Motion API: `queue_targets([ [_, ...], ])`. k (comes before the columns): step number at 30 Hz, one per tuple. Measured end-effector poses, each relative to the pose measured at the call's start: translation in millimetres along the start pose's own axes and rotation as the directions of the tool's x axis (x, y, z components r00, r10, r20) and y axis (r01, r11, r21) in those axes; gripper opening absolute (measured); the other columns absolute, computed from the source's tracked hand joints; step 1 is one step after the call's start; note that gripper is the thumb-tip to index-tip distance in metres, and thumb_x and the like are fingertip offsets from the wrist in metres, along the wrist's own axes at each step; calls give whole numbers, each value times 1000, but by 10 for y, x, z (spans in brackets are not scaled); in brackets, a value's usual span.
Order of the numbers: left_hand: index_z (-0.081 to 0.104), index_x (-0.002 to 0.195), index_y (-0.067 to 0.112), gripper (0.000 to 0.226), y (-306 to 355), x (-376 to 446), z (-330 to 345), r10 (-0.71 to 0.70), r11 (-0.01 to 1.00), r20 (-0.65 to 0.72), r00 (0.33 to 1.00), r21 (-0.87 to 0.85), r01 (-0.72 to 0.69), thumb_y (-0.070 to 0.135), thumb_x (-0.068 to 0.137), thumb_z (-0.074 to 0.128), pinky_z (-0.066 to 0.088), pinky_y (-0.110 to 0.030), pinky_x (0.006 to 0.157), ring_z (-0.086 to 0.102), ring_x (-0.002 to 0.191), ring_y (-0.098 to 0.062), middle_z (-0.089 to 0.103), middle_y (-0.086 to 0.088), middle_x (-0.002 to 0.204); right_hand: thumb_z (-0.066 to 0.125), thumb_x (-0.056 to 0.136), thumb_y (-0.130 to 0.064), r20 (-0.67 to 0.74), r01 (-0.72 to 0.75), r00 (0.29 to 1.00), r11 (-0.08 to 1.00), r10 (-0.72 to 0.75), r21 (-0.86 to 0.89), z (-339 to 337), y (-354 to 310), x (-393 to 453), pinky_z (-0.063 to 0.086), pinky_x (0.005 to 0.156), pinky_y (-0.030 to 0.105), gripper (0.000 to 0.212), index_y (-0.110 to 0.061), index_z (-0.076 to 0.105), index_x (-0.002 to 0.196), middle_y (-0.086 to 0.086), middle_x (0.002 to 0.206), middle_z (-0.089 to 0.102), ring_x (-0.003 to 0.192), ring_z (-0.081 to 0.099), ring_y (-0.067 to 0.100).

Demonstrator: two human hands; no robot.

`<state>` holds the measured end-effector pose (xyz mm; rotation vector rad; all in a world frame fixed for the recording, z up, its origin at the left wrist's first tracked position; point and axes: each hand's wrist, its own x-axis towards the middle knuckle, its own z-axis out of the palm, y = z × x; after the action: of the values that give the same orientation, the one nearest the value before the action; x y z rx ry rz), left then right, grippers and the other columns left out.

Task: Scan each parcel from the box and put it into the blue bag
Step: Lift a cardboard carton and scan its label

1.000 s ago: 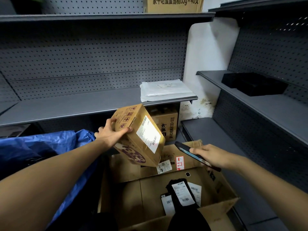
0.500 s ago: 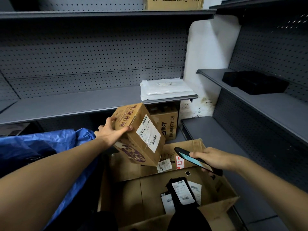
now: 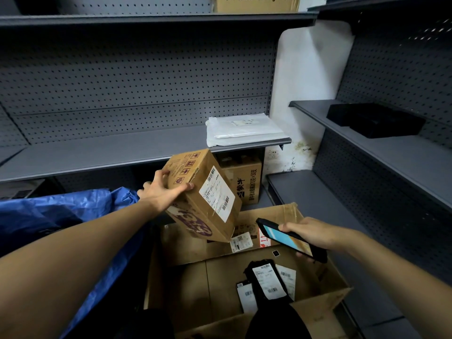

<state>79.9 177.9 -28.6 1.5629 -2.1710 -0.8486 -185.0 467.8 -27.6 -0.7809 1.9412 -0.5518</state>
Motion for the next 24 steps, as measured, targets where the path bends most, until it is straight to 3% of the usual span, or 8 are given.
queue_targets([
  [5, 29, 142, 47, 115, -8, 11, -13, -1, 1000, 6, 1000, 2, 1, 98, 40, 49, 33, -48, 106, 38, 127, -34, 49, -9, 137, 56, 92, -61, -4, -8, 1000, 1000, 8, 9, 13, -3, -23, 58, 68, 36, 52, -11, 69, 101, 12, 83, 75, 72, 71, 21],
  [10, 30, 141, 47, 114, 16, -19, -56, -5, 1000, -15, 1000, 19, 5, 96, 40, 50, 32, -46, 105, 37, 128, -34, 48, -11, 138, 53, 93, -62, -82, 27, 996, 997, -21, 73, 16, -14, -7, 58, 81, 47, 52, -13, 67, 105, 21, 95, 75, 85, 73, 33],
  [12, 30, 141, 47, 114, 28, -31, -84, 9, 999, -21, 1000, 50, -8, 96, 40, 50, 31, -46, 104, 37, 128, -34, 48, -12, 137, 49, 95, -61, -161, 114, 980, 993, -120, -42, 16, -27, 8, 58, 74, 39, 46, -21, 66, 108, 6, 86, 73, 76, 71, 19],
  [14, 29, 141, 46, 116, 59, -55, -128, 29, 996, -32, 999, 91, -26, 96, 39, 49, 29, -46, 104, 37, 128, -33, 48, -13, 137, 46, 95, -64, -252, 179, 936, 950, -244, -255, 13, -47, 14, 56, 81, 33, 48, -27, 63, 121, -4, 98, 69, 85, 66, 10],
  [18, 32, 142, 43, 119, 174, -155, -289, 55, 991, -70, 996, 129, -45, 94, 36, 51, 29, -44, 106, 36, 127, -36, 44, -16, 137, 37, 95, -68, -407, 18, 841, 770, -356, -637, 33, -144, -49, 49, 95, 42, 65, -19, 44, 137, 7, 122, 52, 115, 53, 25],
  [20, 34, 141, 41, 115, 226, -191, -397, 65, 988, -82, 995, 144, -53, 92, 39, 54, 29, -44, 106, 36, 127, -36, 45, -16, 136, 33, 97, -66, -440, -37, 801, 700, -407, -714, 38, -242, -107, 45, 98, 44, 65, -16, 42, 138, 11, 124, 50, 117, 50, 29],
  [24, 34, 137, 42, 114, 258, -229, -710, 76, 991, -115, 990, 116, -63, 94, 37, 54, 30, -47, 106, 36, 129, -36, 47, -14, 134, 33, 96, -66, -456, -56, 772, 667, -443, -743, 6, -471, -203, 46, 96, 44, 65, -16, 43, 137, 11, 121, 51, 114, 50, 30],
])
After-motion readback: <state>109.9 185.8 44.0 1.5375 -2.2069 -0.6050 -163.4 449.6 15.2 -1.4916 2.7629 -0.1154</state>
